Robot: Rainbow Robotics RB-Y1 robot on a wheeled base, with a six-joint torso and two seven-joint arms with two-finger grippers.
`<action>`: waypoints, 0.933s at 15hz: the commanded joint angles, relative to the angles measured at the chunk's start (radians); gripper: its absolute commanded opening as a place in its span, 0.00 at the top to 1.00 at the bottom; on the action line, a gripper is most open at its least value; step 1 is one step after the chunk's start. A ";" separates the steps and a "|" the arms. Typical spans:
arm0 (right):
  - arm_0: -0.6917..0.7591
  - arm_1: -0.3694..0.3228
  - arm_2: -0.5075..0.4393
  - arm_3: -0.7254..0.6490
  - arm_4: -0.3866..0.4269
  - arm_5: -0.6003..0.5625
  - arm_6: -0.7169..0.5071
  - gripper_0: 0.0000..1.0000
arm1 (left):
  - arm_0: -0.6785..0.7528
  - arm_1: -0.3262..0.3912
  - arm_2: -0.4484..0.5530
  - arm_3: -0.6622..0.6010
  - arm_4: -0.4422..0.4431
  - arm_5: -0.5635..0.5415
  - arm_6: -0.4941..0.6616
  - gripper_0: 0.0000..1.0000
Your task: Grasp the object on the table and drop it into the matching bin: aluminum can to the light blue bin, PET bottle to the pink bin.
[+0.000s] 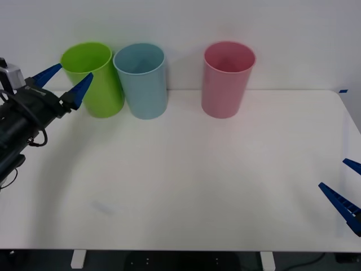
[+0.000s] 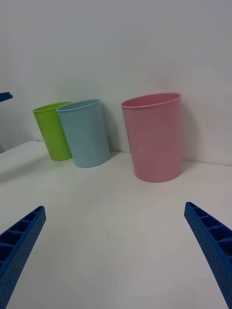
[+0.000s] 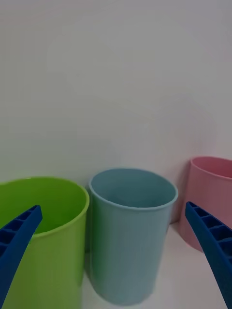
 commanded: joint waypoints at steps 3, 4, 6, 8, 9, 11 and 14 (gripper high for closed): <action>0.000 0.000 0.000 0.000 0.000 0.000 0.000 0.00 | 0.143 0.013 0.086 -0.090 0.045 -0.133 0.001 0.00; 0.000 0.000 0.000 0.000 0.000 0.000 0.000 0.00 | 0.169 0.016 0.101 -0.100 0.059 -0.161 0.000 0.00; 0.000 0.000 0.000 0.000 0.000 0.000 0.000 0.00 | 0.218 0.019 0.152 -0.111 0.083 -0.238 -0.005 0.00; 0.000 0.000 0.000 0.000 0.000 0.000 0.000 0.00 | 0.249 0.022 0.198 -0.111 0.094 -0.308 -0.011 0.00; 0.000 0.000 0.000 0.000 0.000 0.000 0.000 0.00 | 0.264 0.023 0.225 -0.111 0.099 -0.345 -0.017 0.00; 0.000 0.000 0.000 0.000 0.000 0.000 0.000 0.00 | 0.290 0.022 0.263 -0.111 0.099 -0.403 -0.037 0.00; 0.000 0.000 0.000 0.000 0.000 0.000 0.000 0.00 | 0.331 0.042 0.282 -0.111 0.097 -0.437 -0.095 0.00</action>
